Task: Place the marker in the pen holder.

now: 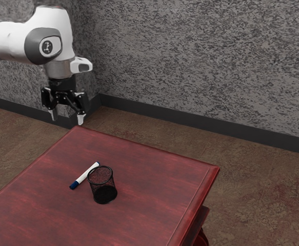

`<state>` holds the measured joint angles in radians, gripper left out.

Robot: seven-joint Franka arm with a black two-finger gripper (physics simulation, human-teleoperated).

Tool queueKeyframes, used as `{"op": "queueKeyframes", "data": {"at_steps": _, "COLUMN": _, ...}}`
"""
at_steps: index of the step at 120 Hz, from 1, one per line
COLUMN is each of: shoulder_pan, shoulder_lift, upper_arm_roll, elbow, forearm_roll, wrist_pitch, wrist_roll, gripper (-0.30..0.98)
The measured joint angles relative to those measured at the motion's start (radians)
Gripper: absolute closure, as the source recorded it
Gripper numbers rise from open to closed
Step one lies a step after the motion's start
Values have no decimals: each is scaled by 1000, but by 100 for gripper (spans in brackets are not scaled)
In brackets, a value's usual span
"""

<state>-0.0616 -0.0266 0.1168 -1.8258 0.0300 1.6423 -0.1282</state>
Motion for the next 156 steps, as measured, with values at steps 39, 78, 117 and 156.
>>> {"op": "queueKeyframes", "data": {"at_steps": 39, "shoulder_pan": 32, "shoulder_lift": 42, "upper_arm_roll": 13, "elbow": -238, "forearm_roll": 4, "wrist_pitch": 284, "wrist_roll": -10, "gripper": 0}}
{"op": "queueKeyframes", "data": {"at_steps": 78, "shoulder_pan": -39, "shoulder_lift": 156, "upper_arm_roll": 101, "elbow": -328, "forearm_roll": 8, "wrist_pitch": 582, "wrist_roll": 92, "gripper": 0}}
{"op": "queueKeyframes", "data": {"at_steps": 117, "shoulder_pan": -27, "shoulder_lift": 274, "upper_arm_roll": 132, "elbow": -299, "forearm_roll": -1, "wrist_pitch": 703, "wrist_roll": 220, "gripper": 0}}
{"op": "queueKeyframes", "data": {"at_steps": 156, "shoulder_pan": -26, "shoulder_lift": 359, "upper_arm_roll": 133, "elbow": -219, "forearm_roll": -21, "wrist_pitch": 712, "wrist_roll": 296, "gripper": 0}}
